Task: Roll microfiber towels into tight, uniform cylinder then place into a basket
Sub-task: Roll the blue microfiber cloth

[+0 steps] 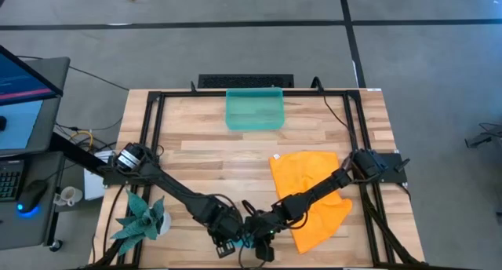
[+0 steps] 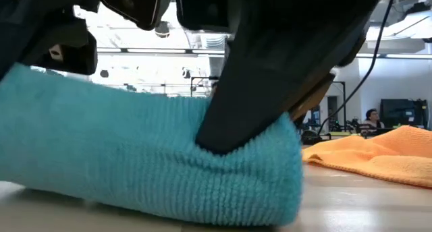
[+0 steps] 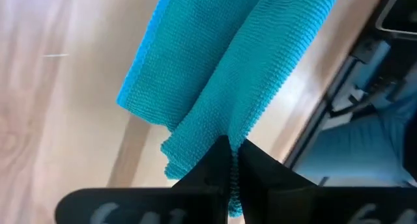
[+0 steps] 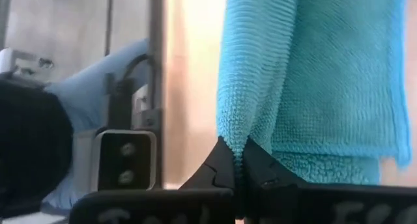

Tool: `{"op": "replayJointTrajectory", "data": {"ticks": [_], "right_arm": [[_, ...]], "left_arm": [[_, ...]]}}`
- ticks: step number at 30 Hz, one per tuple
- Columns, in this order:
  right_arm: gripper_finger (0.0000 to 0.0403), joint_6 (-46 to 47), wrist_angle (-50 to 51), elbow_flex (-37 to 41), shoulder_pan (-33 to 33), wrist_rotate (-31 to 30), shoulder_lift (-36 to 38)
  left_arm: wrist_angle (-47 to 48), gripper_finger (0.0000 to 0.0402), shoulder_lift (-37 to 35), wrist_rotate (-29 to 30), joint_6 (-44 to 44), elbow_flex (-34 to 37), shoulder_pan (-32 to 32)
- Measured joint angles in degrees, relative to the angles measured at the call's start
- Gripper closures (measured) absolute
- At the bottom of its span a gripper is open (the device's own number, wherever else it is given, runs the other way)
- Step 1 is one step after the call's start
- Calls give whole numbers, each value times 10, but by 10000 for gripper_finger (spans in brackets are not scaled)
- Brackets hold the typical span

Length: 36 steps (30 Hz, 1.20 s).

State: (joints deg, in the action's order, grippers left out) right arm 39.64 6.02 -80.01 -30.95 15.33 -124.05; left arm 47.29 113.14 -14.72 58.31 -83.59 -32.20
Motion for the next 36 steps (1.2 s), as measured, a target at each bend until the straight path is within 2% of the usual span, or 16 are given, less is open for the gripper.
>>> {"op": "replayJointTrajectory", "data": {"ticks": [10, 22, 27, 36], "right_arm": [[391, 68, 25, 14, 39, -10, 2], [387, 53, 23, 16, 64, 21, 7], [390, 51, 21, 16, 80, 57, 7], [389, 22, 23, 17, 92, 58, 16]], "left_arm": [[-5, 397, 3, 17, 0, 29, 1], [-8, 397, 3, 22, -21, 30, 0], [-5, 397, 3, 32, -33, 30, 0], [1, 397, 4, 48, -53, 30, -1]]}}
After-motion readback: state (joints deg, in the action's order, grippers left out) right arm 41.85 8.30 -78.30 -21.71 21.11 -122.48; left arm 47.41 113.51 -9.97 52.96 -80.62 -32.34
